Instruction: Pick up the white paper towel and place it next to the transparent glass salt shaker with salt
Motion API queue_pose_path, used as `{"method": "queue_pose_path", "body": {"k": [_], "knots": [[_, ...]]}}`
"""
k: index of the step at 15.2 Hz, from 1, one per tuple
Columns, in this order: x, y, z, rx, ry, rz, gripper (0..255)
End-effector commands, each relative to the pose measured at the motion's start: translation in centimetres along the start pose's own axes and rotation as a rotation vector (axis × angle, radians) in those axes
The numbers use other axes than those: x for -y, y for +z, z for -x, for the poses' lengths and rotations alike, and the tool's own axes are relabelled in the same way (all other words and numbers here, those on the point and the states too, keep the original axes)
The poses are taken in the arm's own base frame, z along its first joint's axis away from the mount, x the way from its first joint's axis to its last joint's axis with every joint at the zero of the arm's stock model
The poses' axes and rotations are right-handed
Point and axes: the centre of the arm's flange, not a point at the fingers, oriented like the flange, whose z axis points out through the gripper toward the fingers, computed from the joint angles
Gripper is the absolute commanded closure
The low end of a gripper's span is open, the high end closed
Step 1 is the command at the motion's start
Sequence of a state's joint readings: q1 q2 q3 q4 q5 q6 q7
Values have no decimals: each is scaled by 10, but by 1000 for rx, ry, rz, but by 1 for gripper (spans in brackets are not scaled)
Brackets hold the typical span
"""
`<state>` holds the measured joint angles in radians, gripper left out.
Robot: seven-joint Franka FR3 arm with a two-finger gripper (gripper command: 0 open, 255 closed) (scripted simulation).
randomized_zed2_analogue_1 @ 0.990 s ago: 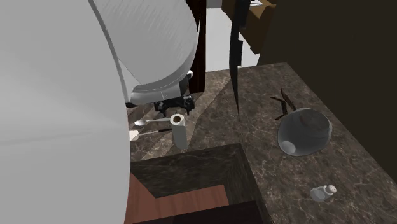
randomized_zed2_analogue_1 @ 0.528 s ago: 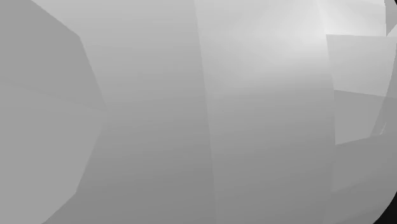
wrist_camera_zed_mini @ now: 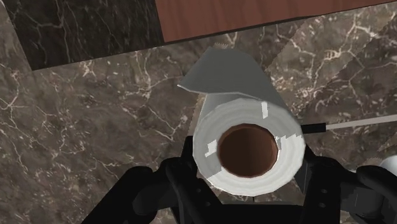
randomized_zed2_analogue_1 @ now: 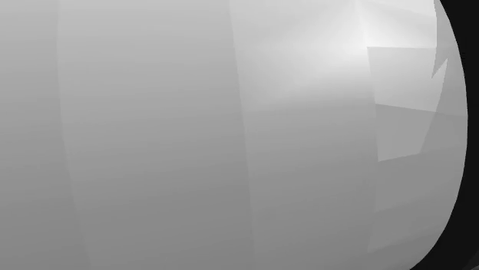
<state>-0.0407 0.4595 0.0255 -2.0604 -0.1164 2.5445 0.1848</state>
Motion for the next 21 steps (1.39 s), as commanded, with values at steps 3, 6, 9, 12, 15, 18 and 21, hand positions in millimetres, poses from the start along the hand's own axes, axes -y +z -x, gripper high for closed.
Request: {"method": "queue_pose_path", "body": {"k": [3, 6, 9, 12, 15, 18, 21], "knots": [[0, 0, 0, 1, 0, 0, 255], [0, 1, 0, 1, 0, 0, 255], [0, 0, 0, 1, 0, 0, 255], [-1, -15, 0, 1, 0, 0, 255], [-2, -31, -1, 1, 0, 0, 255], [-3, -47, -1, 1, 0, 0, 255], [-4, -63, -2, 1, 0, 0, 255]]}}
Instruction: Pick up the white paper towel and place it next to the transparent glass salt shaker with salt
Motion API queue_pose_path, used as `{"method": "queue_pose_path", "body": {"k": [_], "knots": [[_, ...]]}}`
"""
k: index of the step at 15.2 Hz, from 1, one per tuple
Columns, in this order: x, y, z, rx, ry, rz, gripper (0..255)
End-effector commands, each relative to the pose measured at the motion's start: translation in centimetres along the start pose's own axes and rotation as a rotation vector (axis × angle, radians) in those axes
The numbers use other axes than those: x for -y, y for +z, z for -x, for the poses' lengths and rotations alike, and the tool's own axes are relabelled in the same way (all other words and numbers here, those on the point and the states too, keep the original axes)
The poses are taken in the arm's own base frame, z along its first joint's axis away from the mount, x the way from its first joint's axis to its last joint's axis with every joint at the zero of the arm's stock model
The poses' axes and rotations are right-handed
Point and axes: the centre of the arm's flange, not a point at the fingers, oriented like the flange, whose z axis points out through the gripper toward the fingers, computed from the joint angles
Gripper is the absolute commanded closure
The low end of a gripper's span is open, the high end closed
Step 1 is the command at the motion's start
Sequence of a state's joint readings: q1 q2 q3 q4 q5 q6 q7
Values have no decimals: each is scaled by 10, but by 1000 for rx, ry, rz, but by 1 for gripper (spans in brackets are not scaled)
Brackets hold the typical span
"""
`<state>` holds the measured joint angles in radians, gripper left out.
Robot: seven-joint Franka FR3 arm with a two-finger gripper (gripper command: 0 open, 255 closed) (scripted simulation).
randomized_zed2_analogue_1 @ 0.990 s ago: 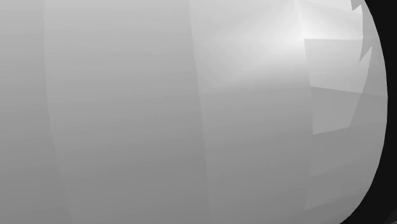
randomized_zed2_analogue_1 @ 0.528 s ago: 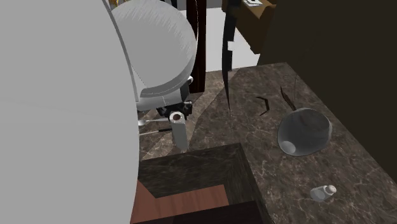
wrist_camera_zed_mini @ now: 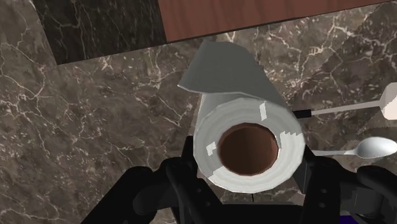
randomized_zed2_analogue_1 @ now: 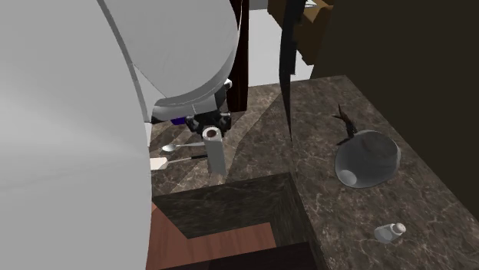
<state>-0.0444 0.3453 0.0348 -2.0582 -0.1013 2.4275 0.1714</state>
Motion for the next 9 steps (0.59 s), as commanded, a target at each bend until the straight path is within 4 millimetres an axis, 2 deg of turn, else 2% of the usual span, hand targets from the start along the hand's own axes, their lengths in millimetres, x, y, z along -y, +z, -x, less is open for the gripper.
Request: {"method": "queue_pose_path", "body": {"k": [1, 9], "knots": [[-2, -10, -1, 0, 0, 0, 255], [-4, -52, -2, 0, 0, 0, 255]]}}
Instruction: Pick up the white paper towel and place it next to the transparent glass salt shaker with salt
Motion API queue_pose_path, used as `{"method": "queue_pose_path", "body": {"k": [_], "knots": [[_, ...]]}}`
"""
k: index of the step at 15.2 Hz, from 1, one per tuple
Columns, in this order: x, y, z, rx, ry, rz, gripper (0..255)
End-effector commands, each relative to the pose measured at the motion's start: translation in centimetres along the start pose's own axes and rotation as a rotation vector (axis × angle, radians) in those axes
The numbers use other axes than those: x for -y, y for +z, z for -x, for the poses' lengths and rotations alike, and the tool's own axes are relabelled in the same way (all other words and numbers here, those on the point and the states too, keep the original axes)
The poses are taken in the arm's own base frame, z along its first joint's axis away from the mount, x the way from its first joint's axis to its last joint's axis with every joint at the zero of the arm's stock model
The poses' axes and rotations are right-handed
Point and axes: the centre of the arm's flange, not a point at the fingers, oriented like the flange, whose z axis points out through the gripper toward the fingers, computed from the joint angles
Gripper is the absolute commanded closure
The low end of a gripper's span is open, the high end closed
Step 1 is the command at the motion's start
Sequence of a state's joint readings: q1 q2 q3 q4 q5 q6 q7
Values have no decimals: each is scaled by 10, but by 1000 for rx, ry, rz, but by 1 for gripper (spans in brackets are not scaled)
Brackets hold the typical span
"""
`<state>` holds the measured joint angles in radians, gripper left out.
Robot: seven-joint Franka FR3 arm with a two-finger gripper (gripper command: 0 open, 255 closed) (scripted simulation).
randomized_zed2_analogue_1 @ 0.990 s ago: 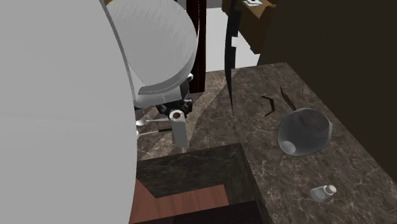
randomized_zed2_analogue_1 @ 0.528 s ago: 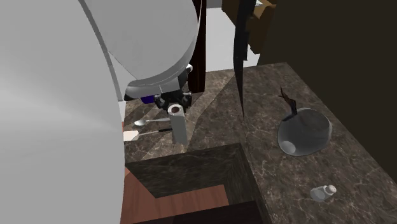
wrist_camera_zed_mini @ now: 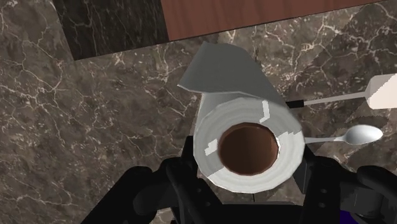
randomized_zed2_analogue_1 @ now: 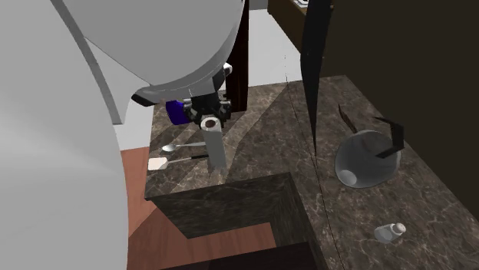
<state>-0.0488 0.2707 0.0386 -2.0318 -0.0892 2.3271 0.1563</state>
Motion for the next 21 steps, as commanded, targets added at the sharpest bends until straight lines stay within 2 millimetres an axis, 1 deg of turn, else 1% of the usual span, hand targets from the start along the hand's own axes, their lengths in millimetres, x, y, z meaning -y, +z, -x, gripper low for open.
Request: {"method": "queue_pose_path", "body": {"k": [1, 21], "knots": [[0, -11, 0, 0, 0, 0, 255], [-6, -116, -3, 0, 0, 0, 255]]}}
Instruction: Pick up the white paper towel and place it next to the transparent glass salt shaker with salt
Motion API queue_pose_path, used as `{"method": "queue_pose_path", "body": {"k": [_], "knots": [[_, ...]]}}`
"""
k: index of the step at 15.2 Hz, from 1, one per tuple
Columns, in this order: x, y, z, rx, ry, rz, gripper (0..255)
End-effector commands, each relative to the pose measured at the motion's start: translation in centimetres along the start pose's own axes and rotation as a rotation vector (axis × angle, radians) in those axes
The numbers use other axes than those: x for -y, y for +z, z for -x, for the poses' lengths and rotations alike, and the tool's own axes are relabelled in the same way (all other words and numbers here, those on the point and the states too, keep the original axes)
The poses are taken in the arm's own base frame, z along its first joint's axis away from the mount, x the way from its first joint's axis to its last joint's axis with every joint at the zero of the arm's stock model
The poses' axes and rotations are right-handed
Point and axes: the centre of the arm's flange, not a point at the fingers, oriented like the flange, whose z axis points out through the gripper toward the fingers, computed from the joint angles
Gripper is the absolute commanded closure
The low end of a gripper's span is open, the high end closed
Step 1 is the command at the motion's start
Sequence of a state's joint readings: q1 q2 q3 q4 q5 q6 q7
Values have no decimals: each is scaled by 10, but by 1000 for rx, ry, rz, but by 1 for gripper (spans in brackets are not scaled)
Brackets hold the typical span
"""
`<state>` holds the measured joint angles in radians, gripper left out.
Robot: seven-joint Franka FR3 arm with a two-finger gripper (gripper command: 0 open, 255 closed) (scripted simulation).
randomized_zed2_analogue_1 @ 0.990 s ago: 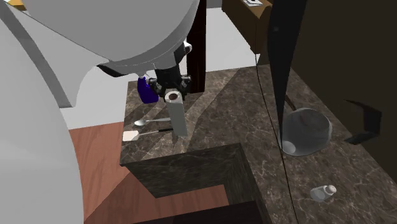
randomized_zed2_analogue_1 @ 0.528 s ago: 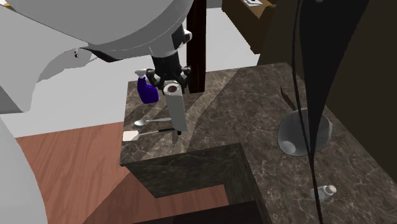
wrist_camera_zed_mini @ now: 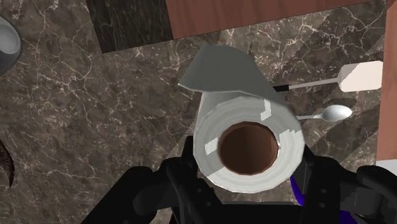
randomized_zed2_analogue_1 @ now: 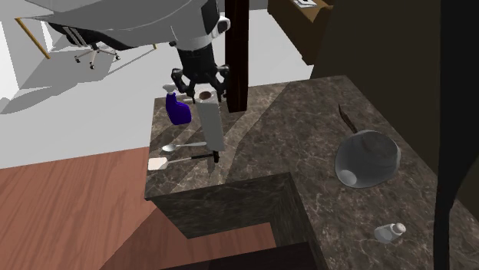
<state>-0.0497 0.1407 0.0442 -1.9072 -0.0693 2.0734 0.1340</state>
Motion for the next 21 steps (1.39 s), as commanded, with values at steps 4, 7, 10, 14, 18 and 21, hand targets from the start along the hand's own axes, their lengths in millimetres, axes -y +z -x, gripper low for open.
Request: {"method": "queue_pose_path", "body": {"k": [4, 7, 10, 14, 18, 21], "knots": [[-2, -26, 0, 1, 0, 0, 255], [-3, -42, -1, 1, 0, 0, 255], [-3, -58, -1, 1, 0, 0, 255], [-27, -66, 10, 1, 0, 0, 255], [-75, -65, 34, 1, 0, 0, 255], [-110, -64, 52, 1, 0, 0, 255]]}}
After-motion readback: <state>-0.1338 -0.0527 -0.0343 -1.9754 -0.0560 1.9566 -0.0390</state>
